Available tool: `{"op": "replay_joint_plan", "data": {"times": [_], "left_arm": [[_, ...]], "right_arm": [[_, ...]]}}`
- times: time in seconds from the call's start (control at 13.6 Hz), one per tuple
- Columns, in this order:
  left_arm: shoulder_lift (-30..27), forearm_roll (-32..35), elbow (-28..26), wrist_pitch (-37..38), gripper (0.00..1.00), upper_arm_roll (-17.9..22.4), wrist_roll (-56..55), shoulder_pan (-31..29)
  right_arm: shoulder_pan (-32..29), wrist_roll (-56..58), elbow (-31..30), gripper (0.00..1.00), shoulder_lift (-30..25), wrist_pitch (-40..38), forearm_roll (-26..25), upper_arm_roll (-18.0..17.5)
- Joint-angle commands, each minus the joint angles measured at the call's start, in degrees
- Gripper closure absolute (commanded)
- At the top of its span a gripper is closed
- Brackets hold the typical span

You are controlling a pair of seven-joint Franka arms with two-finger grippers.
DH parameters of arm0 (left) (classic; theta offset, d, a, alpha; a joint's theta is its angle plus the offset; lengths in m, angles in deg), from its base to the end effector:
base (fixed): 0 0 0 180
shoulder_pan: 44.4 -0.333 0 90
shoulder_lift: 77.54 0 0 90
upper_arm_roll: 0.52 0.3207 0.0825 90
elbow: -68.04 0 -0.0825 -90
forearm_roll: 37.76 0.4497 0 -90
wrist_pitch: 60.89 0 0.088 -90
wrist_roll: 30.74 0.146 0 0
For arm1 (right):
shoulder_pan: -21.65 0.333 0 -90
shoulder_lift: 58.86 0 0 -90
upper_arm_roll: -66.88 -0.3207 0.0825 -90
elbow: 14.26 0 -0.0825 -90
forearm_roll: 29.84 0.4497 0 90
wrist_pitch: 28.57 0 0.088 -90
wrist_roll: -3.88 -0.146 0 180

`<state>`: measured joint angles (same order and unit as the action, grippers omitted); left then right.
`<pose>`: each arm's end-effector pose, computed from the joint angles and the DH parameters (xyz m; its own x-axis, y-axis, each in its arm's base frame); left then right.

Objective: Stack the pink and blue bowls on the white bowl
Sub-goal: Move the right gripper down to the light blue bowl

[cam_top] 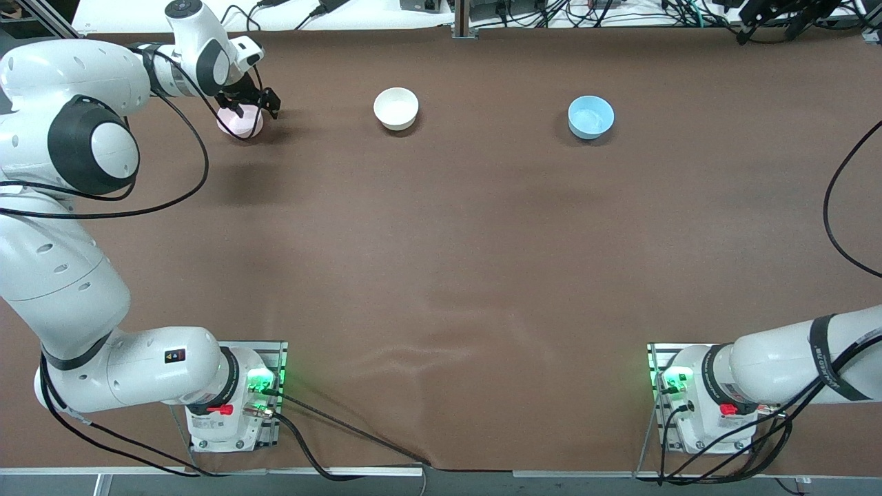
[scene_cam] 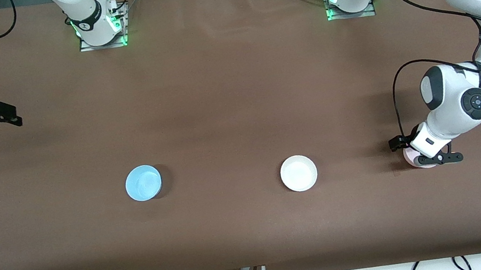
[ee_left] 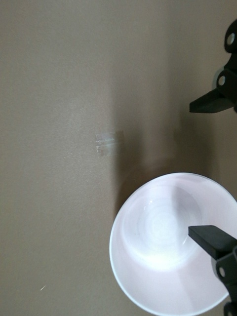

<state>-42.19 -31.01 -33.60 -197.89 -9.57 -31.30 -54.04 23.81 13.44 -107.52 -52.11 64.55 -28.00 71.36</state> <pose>0.7093 0.0136 0.1331 0.9993 -0.0366 0.0103 -0.0367 -0.9993 0.0101 0.6463 -0.0199 0.4896 0.9857 0.1240 -0.1142 0.1199 -0.9919 -0.0420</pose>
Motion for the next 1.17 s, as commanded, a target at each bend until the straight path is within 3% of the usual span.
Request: {"op": "replay_joint_plan", "data": {"times": [0.0, 0.22, 0.73, 0.95, 1.1], "left_arm": [[0.51, 1.25, -0.66, -2.12, 0.0, -0.26, 0.3, -0.46], [0.6, 1.08, -2.07, -4.32, 0.0, -0.35, 0.04, -1.69], [1.04, 1.08, -2.51, -5.3, 0.0, -0.35, -2.59, -1.69], [1.04, 1.08, -2.51, -5.3, 0.0, -0.35, -3.22, -1.52], [1.12, 1.08, -2.51, -5.38, 0.07, -0.35, -3.3, -1.52]], "right_arm": [[-0.75, 1.24, 1.68, 0.0, 6.08, -0.21, 1.76, -0.18], [0.3, 1.08, 1.24, 0.0, 7.22, 2.15, 2.12, -0.62], [6.37, -5.87, -1.75, 0.01, 15.39, 17.17, 2.29, -0.88], [7.6, -6.57, -1.23, 0.0, 19.7, 22.36, 5.8, -0.88], [7.6, -6.57, -1.22, 0.0, 21.63, 25.26, 5.89, -0.88]]}}
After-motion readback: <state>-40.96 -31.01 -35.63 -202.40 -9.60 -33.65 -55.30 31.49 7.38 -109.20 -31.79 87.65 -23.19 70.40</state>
